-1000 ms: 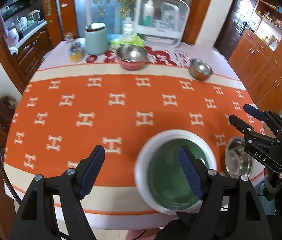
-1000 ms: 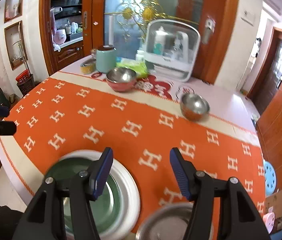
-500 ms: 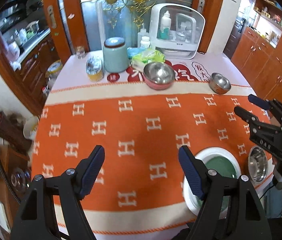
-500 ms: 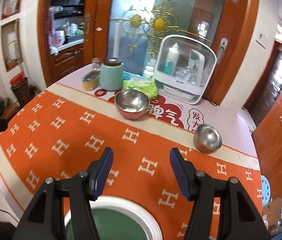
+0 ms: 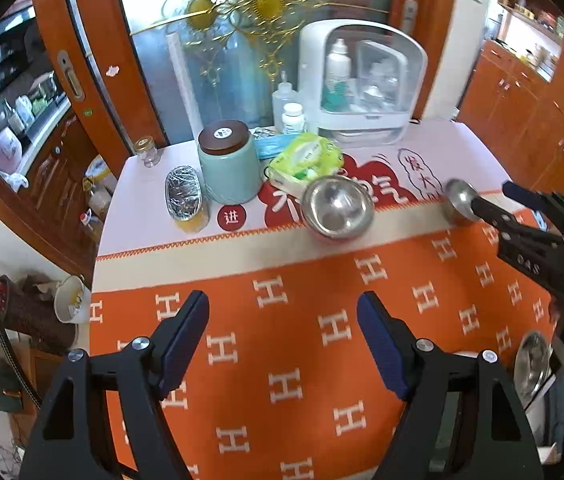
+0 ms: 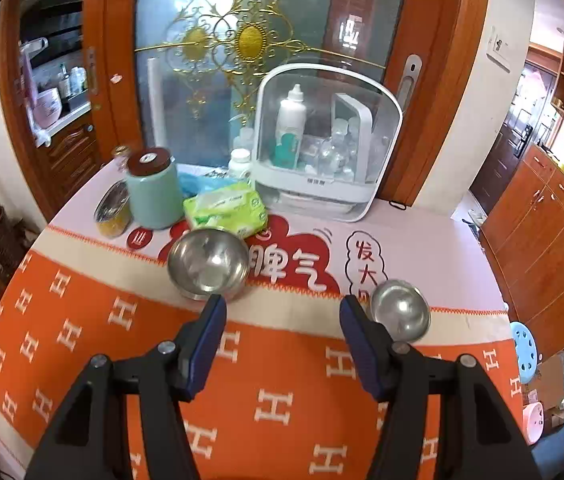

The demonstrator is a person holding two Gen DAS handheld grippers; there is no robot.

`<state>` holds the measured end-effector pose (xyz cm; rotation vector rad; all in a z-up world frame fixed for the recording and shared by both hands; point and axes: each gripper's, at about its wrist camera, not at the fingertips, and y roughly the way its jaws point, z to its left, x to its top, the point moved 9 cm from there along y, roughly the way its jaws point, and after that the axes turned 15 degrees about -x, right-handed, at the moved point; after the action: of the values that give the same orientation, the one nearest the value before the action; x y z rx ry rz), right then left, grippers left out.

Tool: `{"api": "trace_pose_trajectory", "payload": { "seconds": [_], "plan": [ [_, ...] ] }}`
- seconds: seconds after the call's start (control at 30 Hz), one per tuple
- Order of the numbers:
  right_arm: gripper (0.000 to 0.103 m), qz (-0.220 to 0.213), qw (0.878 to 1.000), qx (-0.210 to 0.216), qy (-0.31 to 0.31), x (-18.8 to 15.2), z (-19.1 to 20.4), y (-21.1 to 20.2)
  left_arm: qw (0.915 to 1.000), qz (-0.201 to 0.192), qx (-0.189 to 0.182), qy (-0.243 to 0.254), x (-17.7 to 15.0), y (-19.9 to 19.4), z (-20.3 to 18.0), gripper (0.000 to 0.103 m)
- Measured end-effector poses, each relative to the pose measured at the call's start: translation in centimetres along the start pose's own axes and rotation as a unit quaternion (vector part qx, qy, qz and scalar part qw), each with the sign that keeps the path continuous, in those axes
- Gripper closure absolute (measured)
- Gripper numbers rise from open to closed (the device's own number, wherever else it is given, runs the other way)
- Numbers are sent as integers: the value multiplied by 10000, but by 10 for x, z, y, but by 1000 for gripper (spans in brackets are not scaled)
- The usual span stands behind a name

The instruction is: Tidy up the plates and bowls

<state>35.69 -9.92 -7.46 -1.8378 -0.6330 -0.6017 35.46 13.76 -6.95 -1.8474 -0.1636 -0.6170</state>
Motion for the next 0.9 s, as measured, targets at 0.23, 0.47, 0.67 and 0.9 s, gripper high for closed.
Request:
{"api": "trace_pose_trajectory", "payload": {
  "seconds": [0.23,0.47,0.67,0.9],
  "plan": [
    [44,150,9997,81,192,18,16,39,9993,105,-14,-365,36,49,30,28],
    [44,436,9964,578,433,7,43,85,9964,227,-294,-758,40,123,41,28],
    [44,253,9927,1119,379,2,74,108,9915,246,-727,-1050,40,174,43,28],
    [44,321,9889,1351,529,-12,96,139,9844,305,-1056,-1371,36,226,44,28]
  ]
}}
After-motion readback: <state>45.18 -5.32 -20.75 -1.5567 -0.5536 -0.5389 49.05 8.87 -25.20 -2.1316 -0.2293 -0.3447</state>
